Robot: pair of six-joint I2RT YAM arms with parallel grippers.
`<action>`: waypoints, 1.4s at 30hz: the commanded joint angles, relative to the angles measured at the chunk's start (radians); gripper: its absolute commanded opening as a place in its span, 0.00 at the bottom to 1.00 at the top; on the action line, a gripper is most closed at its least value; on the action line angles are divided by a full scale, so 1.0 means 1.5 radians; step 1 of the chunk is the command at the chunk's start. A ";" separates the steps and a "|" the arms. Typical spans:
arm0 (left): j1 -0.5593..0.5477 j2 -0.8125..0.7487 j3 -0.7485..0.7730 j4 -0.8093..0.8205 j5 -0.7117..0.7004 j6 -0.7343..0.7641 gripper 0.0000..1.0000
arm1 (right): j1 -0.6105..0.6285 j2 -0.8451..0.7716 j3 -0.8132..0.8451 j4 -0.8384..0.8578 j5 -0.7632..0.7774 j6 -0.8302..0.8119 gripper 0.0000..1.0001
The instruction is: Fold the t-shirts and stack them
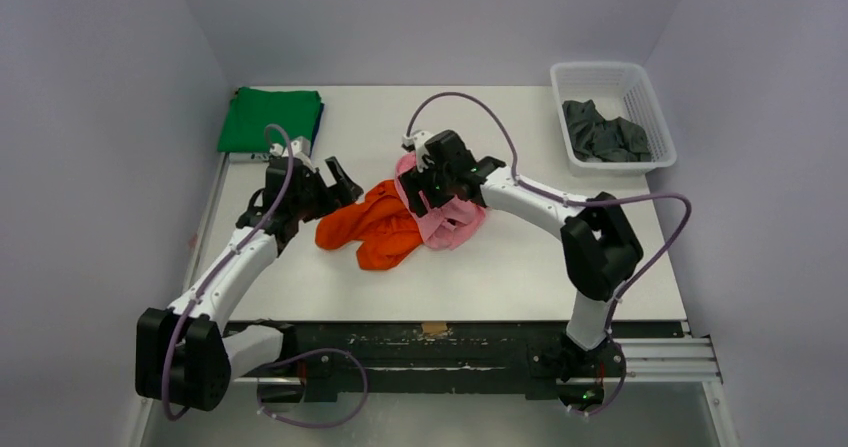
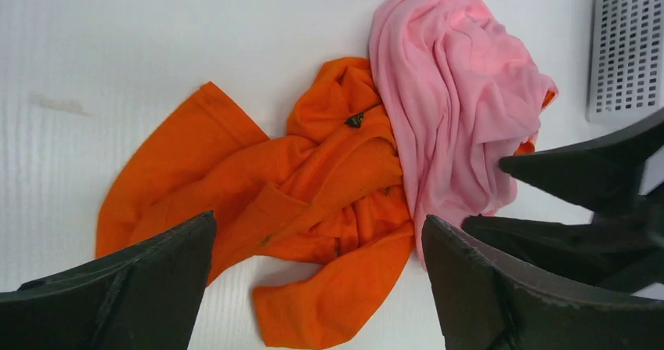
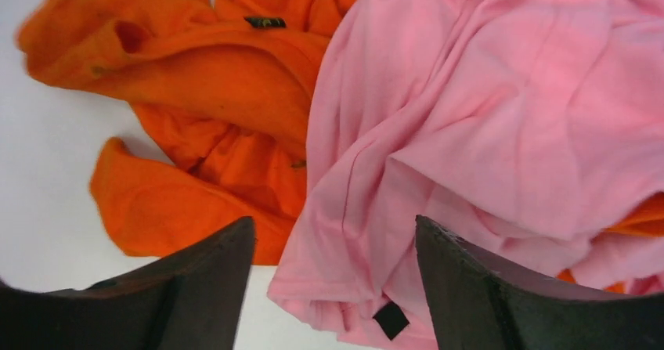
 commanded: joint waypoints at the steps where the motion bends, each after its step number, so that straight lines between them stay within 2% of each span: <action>1: -0.018 0.042 0.000 0.080 0.083 -0.036 1.00 | 0.020 0.050 0.003 -0.018 0.126 -0.022 0.69; 5: -0.041 0.100 0.008 0.093 0.094 -0.040 1.00 | 0.021 0.082 0.020 -0.023 0.220 -0.018 0.62; 8: -0.052 0.133 0.009 0.108 0.100 -0.045 1.00 | 0.021 0.092 0.030 -0.031 0.262 -0.018 0.49; 10: -0.058 0.152 0.010 0.116 0.099 -0.045 1.00 | 0.021 0.088 0.029 -0.023 0.277 -0.014 0.34; 12: -0.062 0.172 0.013 0.124 0.099 -0.045 1.00 | 0.021 0.075 0.024 -0.003 0.274 -0.009 0.00; 15: -0.064 0.210 0.019 0.122 0.092 -0.043 1.00 | 0.021 0.033 0.030 0.018 0.291 -0.023 0.00; 21: -0.065 0.288 0.040 0.122 0.098 -0.040 1.00 | 0.009 -0.103 0.112 0.046 0.367 -0.043 0.00; 26: -0.065 0.340 0.074 0.097 0.107 -0.039 1.00 | -0.085 -0.145 0.219 0.046 0.348 -0.012 0.00; 28: -0.065 0.337 0.075 0.098 0.103 -0.037 1.00 | -0.146 -0.140 0.273 0.044 0.356 -0.002 0.00; 33: -0.065 0.333 0.085 0.070 0.081 -0.026 1.00 | -0.303 -0.079 0.489 0.037 0.395 0.013 0.00; 39: -0.065 0.336 0.086 0.059 0.070 -0.025 1.00 | -0.417 0.061 0.745 0.074 0.430 -0.029 0.00; 42: -0.066 0.331 0.087 0.051 0.061 -0.023 1.00 | -0.474 0.097 0.795 0.125 0.406 -0.027 0.00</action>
